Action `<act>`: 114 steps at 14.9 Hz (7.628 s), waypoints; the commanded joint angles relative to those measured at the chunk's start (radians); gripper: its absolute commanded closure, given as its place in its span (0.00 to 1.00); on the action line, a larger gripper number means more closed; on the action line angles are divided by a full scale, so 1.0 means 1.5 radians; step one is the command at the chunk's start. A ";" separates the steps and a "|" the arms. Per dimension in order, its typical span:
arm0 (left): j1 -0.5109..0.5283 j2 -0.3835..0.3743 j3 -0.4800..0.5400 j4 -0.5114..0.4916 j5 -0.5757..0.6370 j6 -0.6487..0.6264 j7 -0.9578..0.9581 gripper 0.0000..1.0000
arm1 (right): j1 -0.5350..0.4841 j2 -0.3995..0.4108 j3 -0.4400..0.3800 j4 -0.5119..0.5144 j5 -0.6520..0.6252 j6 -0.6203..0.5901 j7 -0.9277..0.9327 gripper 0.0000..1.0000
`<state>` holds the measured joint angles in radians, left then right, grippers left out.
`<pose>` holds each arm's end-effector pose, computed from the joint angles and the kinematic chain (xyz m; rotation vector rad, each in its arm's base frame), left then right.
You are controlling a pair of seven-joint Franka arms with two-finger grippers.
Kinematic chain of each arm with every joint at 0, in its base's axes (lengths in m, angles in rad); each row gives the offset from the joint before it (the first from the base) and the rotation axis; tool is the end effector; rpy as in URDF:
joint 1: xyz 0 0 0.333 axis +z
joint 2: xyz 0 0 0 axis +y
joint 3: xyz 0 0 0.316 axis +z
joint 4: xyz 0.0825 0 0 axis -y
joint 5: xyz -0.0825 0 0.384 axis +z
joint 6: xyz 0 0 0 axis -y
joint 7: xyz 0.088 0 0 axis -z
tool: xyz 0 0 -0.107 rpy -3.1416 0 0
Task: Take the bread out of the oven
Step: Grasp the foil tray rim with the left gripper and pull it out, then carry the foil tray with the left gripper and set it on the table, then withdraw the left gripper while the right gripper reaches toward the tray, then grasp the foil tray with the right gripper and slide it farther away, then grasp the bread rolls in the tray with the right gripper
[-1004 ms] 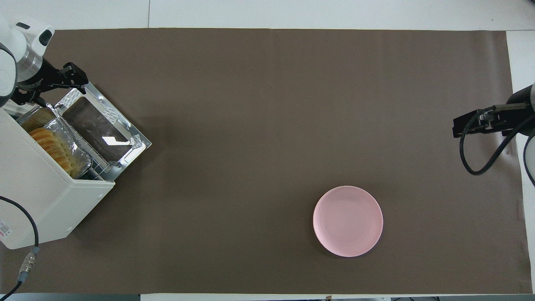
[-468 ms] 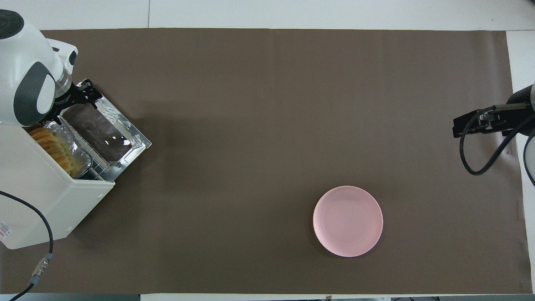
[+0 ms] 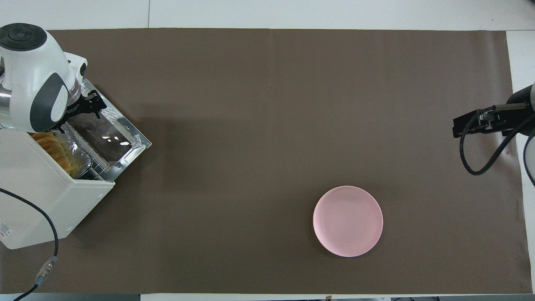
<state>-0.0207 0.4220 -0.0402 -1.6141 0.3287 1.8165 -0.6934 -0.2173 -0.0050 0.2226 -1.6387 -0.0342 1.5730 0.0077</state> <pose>0.6499 -0.0101 0.3690 -2.6943 -0.7144 0.1324 0.5507 -0.0004 0.5955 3.1045 -0.0020 -0.0941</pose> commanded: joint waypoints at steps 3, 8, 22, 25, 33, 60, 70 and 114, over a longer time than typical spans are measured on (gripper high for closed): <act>-0.005 -0.025 0.006 -0.050 0.017 0.035 -0.032 0.87 | -0.010 -0.011 0.007 -0.009 -0.009 -0.005 -0.018 0.00; -0.017 -0.019 0.002 -0.025 0.014 0.034 -0.024 1.00 | -0.010 -0.011 0.007 -0.009 -0.009 -0.004 -0.018 0.00; -0.306 0.079 -0.001 0.152 -0.176 0.079 0.054 1.00 | -0.010 -0.011 0.007 -0.009 -0.009 -0.004 -0.018 0.00; -0.382 0.106 -0.001 0.154 -0.196 0.109 0.060 1.00 | -0.010 -0.011 0.007 -0.009 -0.009 -0.004 -0.018 0.00; -0.475 0.100 -0.001 0.104 -0.211 0.178 0.066 1.00 | -0.010 -0.011 0.007 -0.009 -0.009 -0.005 -0.018 0.00; -0.084 -0.165 0.022 0.067 -0.254 -0.145 0.342 0.00 | 0.143 -0.012 0.013 -0.155 0.044 0.209 0.035 0.00; -0.062 -0.269 0.023 -0.034 -0.252 -0.219 0.373 0.00 | 0.319 0.222 0.013 -0.136 0.045 0.450 0.372 0.01; -0.042 -0.280 0.022 -0.043 -0.220 -0.201 0.371 0.00 | 0.054 0.165 0.009 -0.155 0.118 0.399 -0.013 0.00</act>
<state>-0.0872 0.0318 -0.0061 -1.6454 -0.0200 1.4963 -0.1385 -0.1399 0.2453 0.2291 -1.9151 0.1692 2.2091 -0.0057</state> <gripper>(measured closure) 0.000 0.339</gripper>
